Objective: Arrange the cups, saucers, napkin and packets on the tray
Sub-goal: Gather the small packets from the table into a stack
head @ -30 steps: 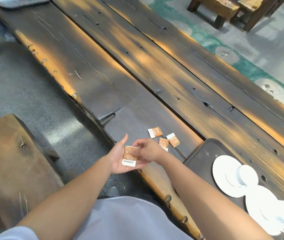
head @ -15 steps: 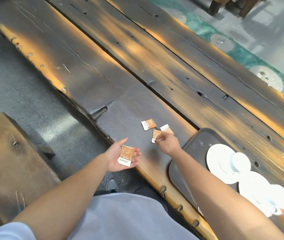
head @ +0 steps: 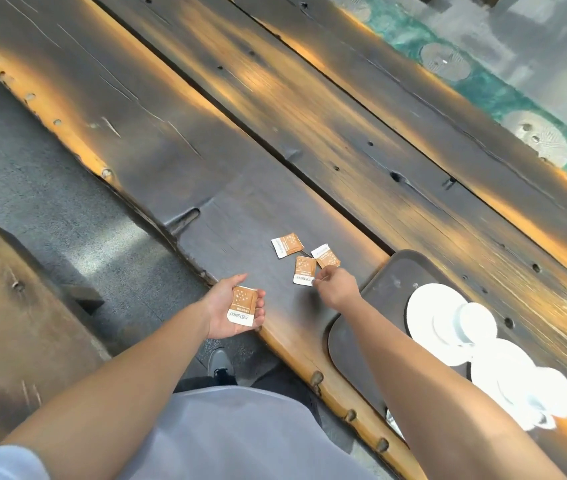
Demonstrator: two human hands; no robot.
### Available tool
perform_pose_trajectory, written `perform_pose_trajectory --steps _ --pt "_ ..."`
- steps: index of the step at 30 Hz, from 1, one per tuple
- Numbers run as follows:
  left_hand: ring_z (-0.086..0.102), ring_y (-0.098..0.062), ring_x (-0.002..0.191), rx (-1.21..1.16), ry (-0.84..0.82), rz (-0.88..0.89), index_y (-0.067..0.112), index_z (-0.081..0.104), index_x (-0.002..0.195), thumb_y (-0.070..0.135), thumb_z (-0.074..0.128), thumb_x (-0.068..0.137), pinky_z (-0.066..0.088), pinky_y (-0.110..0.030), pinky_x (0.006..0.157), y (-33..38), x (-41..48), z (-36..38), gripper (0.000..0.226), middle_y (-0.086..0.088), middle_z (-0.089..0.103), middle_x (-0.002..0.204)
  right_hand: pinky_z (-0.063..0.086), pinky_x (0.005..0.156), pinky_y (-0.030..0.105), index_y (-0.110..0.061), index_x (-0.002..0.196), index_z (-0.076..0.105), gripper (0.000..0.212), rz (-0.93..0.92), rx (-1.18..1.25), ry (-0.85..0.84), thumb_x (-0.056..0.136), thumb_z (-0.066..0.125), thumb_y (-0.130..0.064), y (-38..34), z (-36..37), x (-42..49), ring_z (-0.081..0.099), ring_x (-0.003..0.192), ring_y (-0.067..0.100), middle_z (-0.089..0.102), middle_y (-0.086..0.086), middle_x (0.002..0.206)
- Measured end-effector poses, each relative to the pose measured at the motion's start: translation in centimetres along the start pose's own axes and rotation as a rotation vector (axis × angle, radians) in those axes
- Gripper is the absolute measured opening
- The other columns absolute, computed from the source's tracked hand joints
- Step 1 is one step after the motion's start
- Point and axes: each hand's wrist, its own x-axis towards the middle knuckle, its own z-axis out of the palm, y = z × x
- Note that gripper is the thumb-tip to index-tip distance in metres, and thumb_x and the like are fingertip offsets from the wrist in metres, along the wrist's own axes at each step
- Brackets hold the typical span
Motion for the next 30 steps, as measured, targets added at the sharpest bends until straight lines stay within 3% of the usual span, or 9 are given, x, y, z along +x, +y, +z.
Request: perform_pose_trajectory --steps 5,10,18,25,30 --pt "0.056 -0.022 0.063 -0.038 0.016 0.009 0.005 0.063 0.087 0.049 0.042 0.099 0.054 -0.035 0.064 0.2 0.7 -1.0 0.05 -0.01 0.059 0.075 0.046 0.078 0.028 -0.016 0.109 0.063 0.024 -0.095 -0.146 -0.012 0.088 0.054 -0.018 -0.9 0.4 1.4 0.058 0.105 0.028 0.065 0.009 0.111" --pt "0.054 -0.022 0.061 -0.101 0.005 0.025 0.005 0.065 0.085 0.049 0.044 0.098 0.055 -0.037 0.063 0.2 0.9 -1.8 0.05 -0.009 0.058 0.075 0.048 0.088 0.037 -0.016 0.13 0.055 0.039 -0.212 -0.325 0.015 0.091 0.052 -0.014 -1.5 0.6 2.8 0.054 0.115 0.032 0.048 0.008 0.131" --pt "0.055 -0.022 0.059 -0.165 0.032 0.003 0.005 0.065 0.084 0.049 0.043 0.099 0.058 -0.035 0.06 -0.7 1.4 -2.6 0.051 -0.009 0.058 0.073 0.046 0.073 0.039 -0.013 0.123 0.052 0.033 -0.348 -0.528 -0.004 0.09 0.055 -0.013 -1.6 1.0 4.1 0.053 0.108 0.032 0.044 0.004 0.126" --pt "0.056 -0.023 0.057 -0.155 0.023 0.004 0.004 0.067 0.082 0.05 0.041 0.099 0.058 -0.035 0.061 -0.8 1.4 -2.7 0.055 -0.009 0.059 0.071 0.048 0.073 0.04 -0.015 0.127 0.049 0.041 -0.314 -0.558 -0.03 0.087 0.056 -0.011 -1.5 1.2 3.8 0.057 0.1 0.032 0.039 0.007 0.124" --pt "0.057 -0.022 0.057 -0.134 0.025 0.014 0.003 0.07 0.08 0.05 0.042 0.099 0.058 -0.035 0.062 -0.8 1.2 -3.2 0.058 -0.009 0.06 0.072 0.043 0.069 0.037 -0.01 0.119 0.048 0.034 -0.291 -0.556 -0.008 0.086 0.055 -0.008 -1.6 1.4 2.8 0.058 0.095 0.034 0.039 0.008 0.122"
